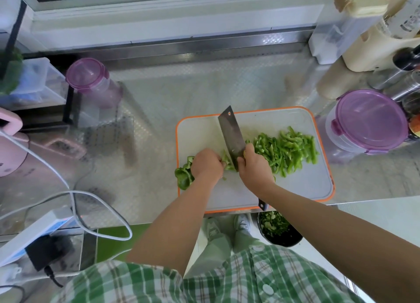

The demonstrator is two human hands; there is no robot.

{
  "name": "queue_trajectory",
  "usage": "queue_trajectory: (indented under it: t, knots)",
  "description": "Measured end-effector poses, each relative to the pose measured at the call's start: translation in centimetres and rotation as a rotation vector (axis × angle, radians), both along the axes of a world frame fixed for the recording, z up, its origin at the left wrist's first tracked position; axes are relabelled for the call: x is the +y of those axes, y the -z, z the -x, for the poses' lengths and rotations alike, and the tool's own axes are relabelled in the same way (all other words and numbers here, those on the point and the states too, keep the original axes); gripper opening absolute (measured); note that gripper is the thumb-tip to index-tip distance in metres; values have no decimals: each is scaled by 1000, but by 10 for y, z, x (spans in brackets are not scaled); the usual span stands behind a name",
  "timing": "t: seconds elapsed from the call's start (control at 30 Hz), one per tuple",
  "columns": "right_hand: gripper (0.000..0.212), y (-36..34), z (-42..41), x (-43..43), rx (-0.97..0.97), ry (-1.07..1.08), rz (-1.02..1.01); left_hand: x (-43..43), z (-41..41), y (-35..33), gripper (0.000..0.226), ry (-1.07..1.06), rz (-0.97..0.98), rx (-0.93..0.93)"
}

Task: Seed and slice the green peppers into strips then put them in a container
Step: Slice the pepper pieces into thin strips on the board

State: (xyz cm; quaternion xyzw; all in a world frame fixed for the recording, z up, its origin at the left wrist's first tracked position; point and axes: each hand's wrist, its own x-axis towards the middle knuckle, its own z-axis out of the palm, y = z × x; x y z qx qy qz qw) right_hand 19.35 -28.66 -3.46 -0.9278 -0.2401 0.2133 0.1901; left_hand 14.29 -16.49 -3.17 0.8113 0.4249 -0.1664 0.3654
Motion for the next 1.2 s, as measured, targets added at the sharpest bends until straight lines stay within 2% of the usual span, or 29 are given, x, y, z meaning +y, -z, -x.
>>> queue_trajectory:
  t: [0.2, 0.37, 0.67, 0.83, 0.93, 1.1, 1.2]
  knots:
    - [13, -13, -7, -3, 9, -55, -93, 0, 1, 2, 9, -56, -13, -40]
    - [11, -17, -1, -11, 10, -170, 5, 0, 1, 2, 8, -56, -33, -49]
    - [17, -12, 1, -7, 62, -144, 9, 0, 0, 4, 6, -68, -50, -44]
    - [8, -12, 2, 1, 39, -154, 82, 2, -1, 5, 10, -69, -37, -44]
    - [12, -8, 3, 2, 8, -143, 91, 1, 0, 5, 9, -70, -54, -44]
    - [10, -3, -3, 0, 16, -22, -28, 2, -1, 4, 11, -80, -34, -45]
    - [13, -11, -10, 0, 9, -20, -70, 2, 0, 3, 11, -78, -33, -42]
